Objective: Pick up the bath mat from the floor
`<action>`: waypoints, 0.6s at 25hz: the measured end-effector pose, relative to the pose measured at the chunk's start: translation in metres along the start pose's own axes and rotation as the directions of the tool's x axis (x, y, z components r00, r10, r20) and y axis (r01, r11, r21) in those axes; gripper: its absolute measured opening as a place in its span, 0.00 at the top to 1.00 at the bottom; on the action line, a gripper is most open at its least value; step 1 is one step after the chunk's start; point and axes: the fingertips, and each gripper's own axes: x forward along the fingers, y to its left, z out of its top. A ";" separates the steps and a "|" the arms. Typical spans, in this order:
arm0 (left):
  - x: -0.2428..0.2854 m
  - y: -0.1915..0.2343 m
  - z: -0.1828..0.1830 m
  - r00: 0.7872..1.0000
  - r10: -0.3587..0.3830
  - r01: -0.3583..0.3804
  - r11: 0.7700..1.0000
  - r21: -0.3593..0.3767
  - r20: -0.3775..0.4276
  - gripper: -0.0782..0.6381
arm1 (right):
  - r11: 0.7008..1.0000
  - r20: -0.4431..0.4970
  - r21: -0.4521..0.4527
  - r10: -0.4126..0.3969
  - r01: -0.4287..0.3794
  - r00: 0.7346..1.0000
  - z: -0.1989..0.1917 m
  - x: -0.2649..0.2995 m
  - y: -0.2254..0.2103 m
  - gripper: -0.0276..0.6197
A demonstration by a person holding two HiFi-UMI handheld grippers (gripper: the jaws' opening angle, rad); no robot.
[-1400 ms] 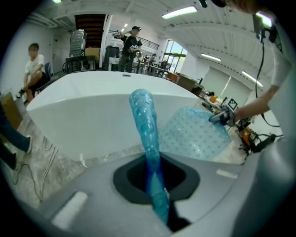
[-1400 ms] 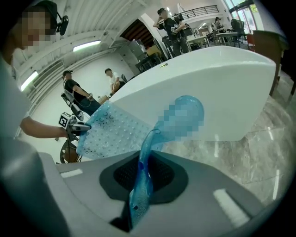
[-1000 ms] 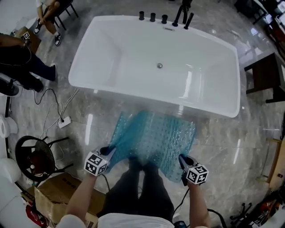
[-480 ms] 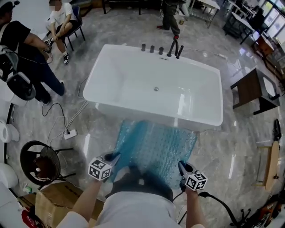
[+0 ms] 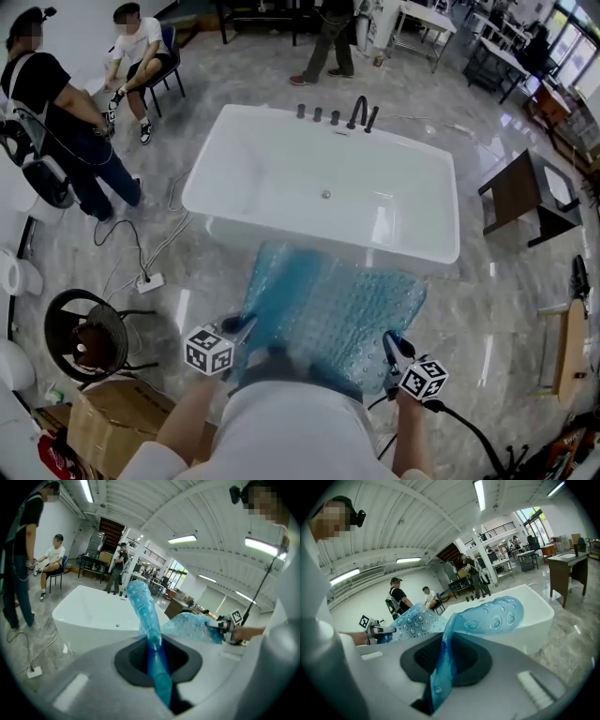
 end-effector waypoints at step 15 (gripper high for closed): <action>-0.021 -0.130 -0.011 0.990 -0.008 0.021 0.995 -0.093 0.141 0.86 | 0.983 0.029 -0.115 0.151 -0.147 0.988 0.025 -0.110 -0.004 0.88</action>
